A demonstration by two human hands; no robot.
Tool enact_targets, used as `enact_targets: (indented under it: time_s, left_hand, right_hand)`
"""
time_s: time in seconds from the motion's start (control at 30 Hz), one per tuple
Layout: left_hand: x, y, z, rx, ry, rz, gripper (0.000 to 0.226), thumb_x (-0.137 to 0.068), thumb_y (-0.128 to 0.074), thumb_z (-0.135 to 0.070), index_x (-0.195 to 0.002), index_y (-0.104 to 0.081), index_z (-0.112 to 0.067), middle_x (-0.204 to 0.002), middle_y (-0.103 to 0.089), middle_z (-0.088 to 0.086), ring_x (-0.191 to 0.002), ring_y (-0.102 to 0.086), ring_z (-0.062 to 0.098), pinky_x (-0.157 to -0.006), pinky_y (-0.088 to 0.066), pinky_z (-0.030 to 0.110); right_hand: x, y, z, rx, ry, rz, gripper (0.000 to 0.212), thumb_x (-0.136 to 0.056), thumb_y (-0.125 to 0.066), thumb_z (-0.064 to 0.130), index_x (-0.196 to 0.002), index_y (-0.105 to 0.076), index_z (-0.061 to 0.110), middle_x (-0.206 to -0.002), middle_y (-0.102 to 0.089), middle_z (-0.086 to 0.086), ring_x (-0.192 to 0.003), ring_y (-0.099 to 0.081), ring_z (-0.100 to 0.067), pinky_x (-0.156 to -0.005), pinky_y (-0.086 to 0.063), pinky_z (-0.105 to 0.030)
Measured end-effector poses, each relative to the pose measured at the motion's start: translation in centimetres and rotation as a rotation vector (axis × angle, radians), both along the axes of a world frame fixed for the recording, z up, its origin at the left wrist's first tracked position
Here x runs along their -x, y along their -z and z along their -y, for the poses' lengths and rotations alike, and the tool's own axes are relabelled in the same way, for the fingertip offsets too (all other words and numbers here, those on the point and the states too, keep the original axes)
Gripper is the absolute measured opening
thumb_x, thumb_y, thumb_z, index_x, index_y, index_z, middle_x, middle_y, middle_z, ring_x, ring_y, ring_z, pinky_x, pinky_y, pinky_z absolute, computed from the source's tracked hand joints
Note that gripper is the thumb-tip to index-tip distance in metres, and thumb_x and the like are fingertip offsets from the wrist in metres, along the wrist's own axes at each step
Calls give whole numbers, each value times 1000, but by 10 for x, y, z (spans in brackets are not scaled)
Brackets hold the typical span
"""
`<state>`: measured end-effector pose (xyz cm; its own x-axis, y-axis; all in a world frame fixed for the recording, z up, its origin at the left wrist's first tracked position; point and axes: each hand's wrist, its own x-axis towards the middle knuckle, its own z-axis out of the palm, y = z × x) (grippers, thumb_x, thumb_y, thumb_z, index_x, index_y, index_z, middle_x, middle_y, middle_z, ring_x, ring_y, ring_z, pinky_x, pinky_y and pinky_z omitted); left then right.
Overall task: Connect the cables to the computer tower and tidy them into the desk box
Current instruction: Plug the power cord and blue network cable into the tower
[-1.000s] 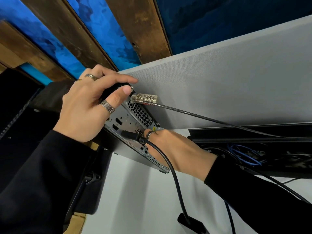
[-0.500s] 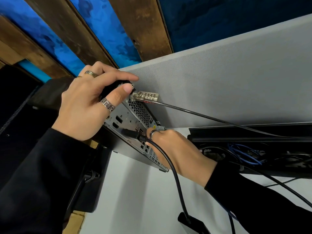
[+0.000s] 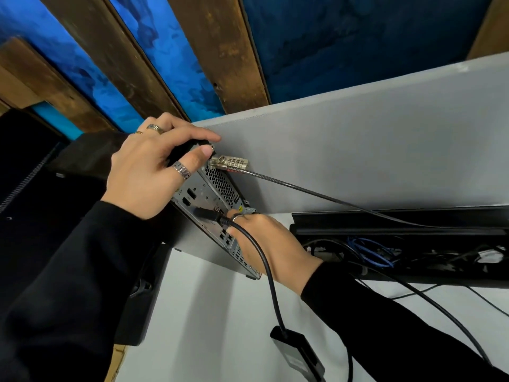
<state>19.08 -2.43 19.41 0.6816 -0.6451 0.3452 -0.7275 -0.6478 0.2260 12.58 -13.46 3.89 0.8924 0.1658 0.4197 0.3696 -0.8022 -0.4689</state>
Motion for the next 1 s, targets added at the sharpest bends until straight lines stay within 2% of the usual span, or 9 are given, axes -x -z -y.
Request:
enact_targets:
  time_s: [0.2,0.3,0.43,0.53,0.6,0.7,0.83,0.9,1.0]
  left_hand:
    - [-1,-1,-4,36,3,5,35,-84,-39,-51,-109,-62,-40,-110,-59,-10,-109,-48,16,-93,-38,44]
    - [-2,1,-5,83,17,12,33,-88,-38,-47,-111,-61,-38,-112,-61,-9,-109,-51,20,-94,-40,49]
    - [4,6,-5,166,-16,40,37,-91,-33,-49,-113,-60,-36,-112,-64,-5,-109,-52,22,-93,-41,49]
    - [9,13,-6,270,-23,42,40,-93,-32,-49,-117,-59,-32,-114,-65,-1,-110,-54,24,-94,-42,49]
    - [10,17,-8,308,6,35,37,-94,-33,-48,-117,-58,-33,-116,-65,-1,-111,-55,25,-95,-42,51]
    - [14,25,-14,339,78,16,27,-96,-34,-48,-113,-55,-44,-122,-63,-1,-115,-55,25,-99,-41,51]
    - [31,33,-25,363,117,-6,28,-97,-35,-45,-118,-51,-39,-127,-59,3,-120,-51,23,-104,-38,48]
    - [46,38,-33,356,104,-8,33,-95,-38,-44,-124,-51,-35,-132,-54,1,-125,-47,21,-108,-35,46]
    - [83,43,-41,398,89,-40,33,-94,-41,-41,-125,-51,-33,-135,-50,-4,-129,-42,21,-109,-33,48]
  right_hand:
    - [11,-7,4,42,52,-19,24,-93,-31,14,-107,-50,10,-93,-66,-10,-76,-65,-33,-55,-42,-32]
    - [31,-20,23,-162,111,-199,26,-99,-36,28,-112,-51,12,-90,-63,-6,-77,-59,-32,-62,-41,-31]
    - [78,-33,53,-357,186,-249,24,-98,-39,26,-102,-56,9,-94,-67,-11,-85,-62,-24,-77,-48,-36]
    - [122,-28,78,-503,317,-273,27,-99,-35,27,-96,-58,13,-88,-67,-1,-80,-62,-7,-75,-47,-20]
    - [153,-17,95,-584,468,-246,26,-100,-33,26,-95,-57,18,-86,-67,2,-81,-61,-4,-74,-46,-16]
    - [191,15,114,-548,712,-247,23,-99,-34,27,-98,-55,19,-90,-66,-3,-88,-61,-16,-76,-45,-24]
    - [230,69,129,-349,873,-630,32,-94,-48,31,-119,-51,11,-118,-57,-4,-107,-53,-24,-85,-41,-30]
    - [244,87,129,-266,856,-738,28,-93,-52,26,-117,-52,12,-118,-59,-3,-98,-58,-23,-81,-44,-30]
    - [255,86,125,-341,838,-759,11,-95,-44,14,-96,-55,16,-80,-64,-4,-65,-58,-20,-60,-45,-24]
